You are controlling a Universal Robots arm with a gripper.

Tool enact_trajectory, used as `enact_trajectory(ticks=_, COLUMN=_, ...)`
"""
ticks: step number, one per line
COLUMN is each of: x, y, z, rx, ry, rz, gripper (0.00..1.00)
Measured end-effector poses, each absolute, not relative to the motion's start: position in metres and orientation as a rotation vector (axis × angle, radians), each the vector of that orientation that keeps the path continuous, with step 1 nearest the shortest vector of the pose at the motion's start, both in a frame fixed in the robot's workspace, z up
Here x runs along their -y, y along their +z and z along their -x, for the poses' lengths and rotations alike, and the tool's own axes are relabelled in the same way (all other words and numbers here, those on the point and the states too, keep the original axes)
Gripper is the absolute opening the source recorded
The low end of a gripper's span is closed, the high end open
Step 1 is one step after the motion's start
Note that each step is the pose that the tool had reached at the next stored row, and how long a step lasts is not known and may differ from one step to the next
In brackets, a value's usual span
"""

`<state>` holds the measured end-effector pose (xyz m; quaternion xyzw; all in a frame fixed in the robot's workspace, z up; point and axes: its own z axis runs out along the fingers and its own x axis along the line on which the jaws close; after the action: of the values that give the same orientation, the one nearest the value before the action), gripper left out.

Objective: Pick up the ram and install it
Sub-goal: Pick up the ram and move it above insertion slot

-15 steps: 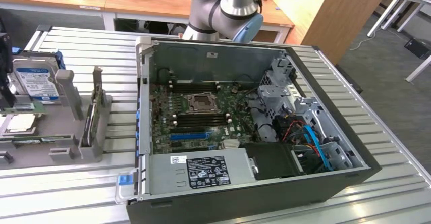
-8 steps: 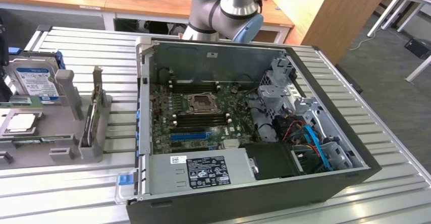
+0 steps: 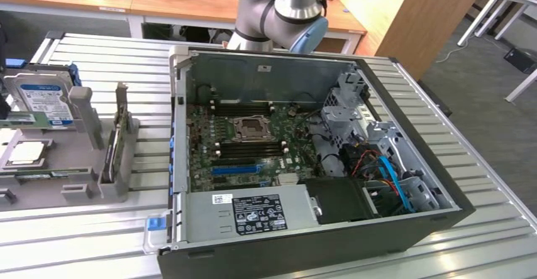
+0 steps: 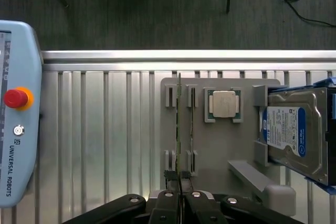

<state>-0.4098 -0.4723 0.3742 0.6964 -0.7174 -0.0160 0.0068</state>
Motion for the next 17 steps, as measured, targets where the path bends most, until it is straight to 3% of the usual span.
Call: enact_trajectory(ticks=17, x=0.472, y=0.399, z=0.410, rx=2.244, ry=-0.050, rz=-2.178, gripper=0.12)
